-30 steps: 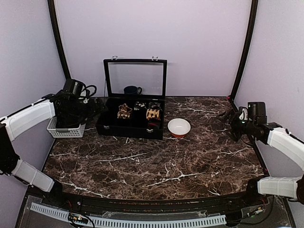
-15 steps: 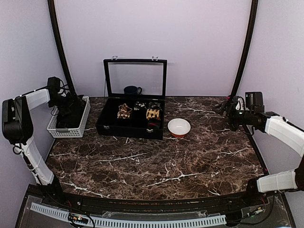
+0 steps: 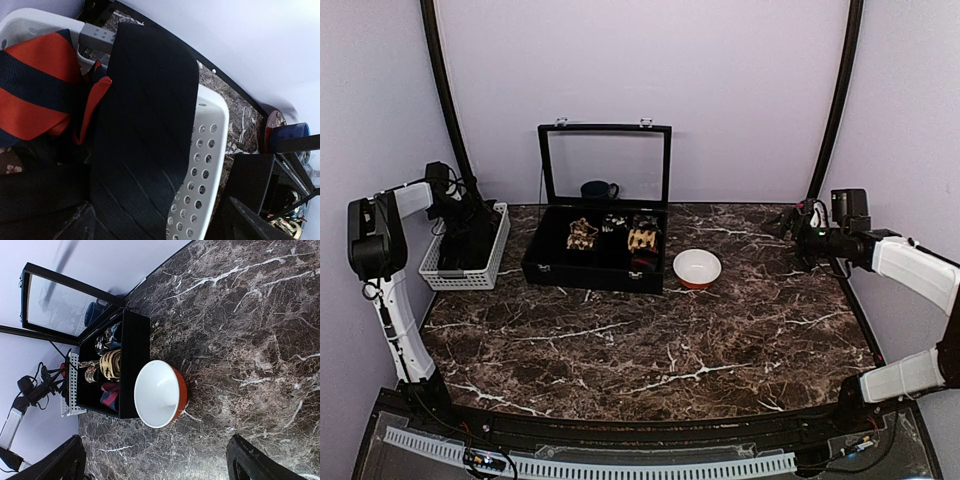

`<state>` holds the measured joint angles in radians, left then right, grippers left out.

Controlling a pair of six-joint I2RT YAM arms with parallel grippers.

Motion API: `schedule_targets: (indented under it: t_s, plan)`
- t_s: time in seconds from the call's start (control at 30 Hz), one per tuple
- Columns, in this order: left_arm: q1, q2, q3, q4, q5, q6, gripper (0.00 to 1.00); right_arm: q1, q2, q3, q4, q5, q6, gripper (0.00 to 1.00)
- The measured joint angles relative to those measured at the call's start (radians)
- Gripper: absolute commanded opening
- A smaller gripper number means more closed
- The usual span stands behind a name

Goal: Roll the ties
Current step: Pick up the tie from the bin.

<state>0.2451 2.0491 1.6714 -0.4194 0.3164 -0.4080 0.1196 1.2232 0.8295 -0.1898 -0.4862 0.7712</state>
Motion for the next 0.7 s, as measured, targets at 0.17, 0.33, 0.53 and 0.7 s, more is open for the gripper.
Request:
schedule_targets:
  t_s: [0.17,0.33,0.53,0.7]
  plan:
    - [0.000,0.053,-0.001,0.000,0.015,0.013,0.74,-0.001,0.025,0.016,0.002,-0.012,-0.005,0.98]
    - [0.001,0.055,-0.033,0.037,0.061,0.007,0.46,-0.003,0.037,0.027,0.003,-0.019,-0.010,0.98]
    - [0.001,-0.051,-0.165,0.096,0.077,-0.010,0.00,-0.003,0.037,0.027,0.006,-0.025,-0.009,0.98]
    - [0.001,-0.162,-0.181,0.117,0.087,-0.001,0.00,-0.003,0.037,0.027,0.015,-0.034,-0.005,0.98]
